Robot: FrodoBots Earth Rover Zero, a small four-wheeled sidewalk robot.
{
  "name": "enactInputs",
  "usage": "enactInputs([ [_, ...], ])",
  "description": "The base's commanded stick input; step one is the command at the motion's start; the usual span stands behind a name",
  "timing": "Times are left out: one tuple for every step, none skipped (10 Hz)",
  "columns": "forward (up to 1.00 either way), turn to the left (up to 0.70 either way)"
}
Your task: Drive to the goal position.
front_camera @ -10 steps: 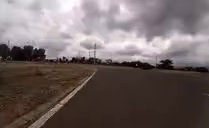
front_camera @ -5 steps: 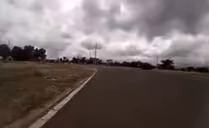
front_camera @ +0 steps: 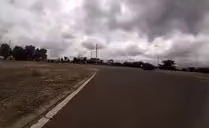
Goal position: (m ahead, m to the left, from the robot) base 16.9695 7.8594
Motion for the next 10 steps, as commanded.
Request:
enactInputs([
  [0.5,-0.22],
  [0.5,-0.44],
  [0.5,-0.5],
  [0.5,-0.5],
  [0.5,-0.5],
  [0.5,-0.5],
  [0.5,0.0],
  [0.5,0.0],
  [0.5,0.0],
  [0.5,0.0],
])
